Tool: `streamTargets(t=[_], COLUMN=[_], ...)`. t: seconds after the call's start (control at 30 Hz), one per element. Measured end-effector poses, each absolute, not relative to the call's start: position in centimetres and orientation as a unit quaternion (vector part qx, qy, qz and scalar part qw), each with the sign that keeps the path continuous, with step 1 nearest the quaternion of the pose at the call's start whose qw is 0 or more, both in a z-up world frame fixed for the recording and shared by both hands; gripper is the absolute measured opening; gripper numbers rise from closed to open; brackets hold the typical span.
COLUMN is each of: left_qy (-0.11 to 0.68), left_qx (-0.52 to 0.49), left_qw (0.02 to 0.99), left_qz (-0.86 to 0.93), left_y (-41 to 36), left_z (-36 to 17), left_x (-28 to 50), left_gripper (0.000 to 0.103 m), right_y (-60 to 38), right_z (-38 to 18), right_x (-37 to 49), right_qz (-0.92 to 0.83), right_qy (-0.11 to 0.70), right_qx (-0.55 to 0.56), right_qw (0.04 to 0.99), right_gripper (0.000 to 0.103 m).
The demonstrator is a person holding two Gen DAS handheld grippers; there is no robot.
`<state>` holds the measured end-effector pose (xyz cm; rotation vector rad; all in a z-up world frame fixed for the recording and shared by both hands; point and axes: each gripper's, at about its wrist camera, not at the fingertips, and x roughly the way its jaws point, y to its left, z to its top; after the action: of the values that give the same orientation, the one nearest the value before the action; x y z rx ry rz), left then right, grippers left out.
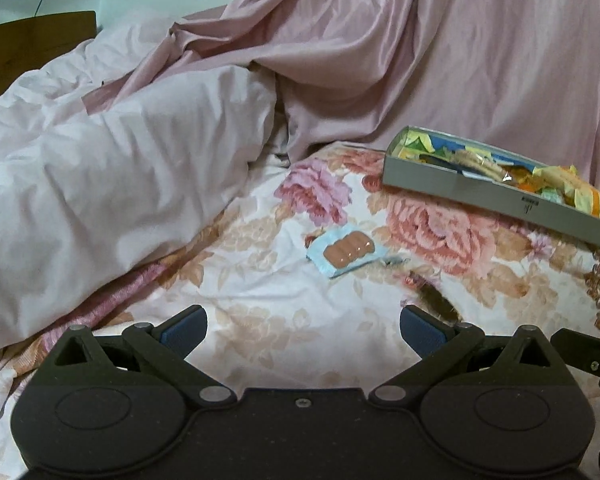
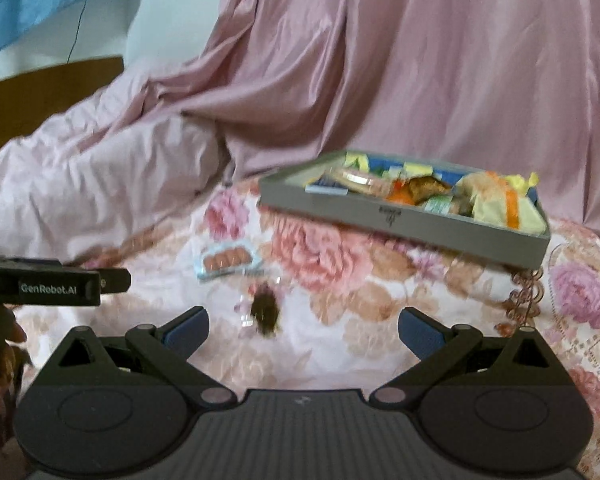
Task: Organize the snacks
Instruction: 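Withdraw both open grippers from the tray toward the sausage pack and meat packet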
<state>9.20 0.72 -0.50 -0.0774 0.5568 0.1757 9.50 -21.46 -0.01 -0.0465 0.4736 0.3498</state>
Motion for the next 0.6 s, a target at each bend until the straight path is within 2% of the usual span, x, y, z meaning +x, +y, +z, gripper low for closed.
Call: streamTargets(t=[0.6], left_qy=[0.303], left_qx=[-0.025], left_qw=[0.951], left_qz=[0.063], left_y=[1.9], left_z=[-2.9], left_x=[12.9], left_gripper=[0.102], right_y=[-19.6], right_z=[-1.7], right_x=[12.3], right_qz=[0.181], right_qy=[0.281], right_qx=[-0.036], right_qw=[0.942], right_gripper=[0.103])
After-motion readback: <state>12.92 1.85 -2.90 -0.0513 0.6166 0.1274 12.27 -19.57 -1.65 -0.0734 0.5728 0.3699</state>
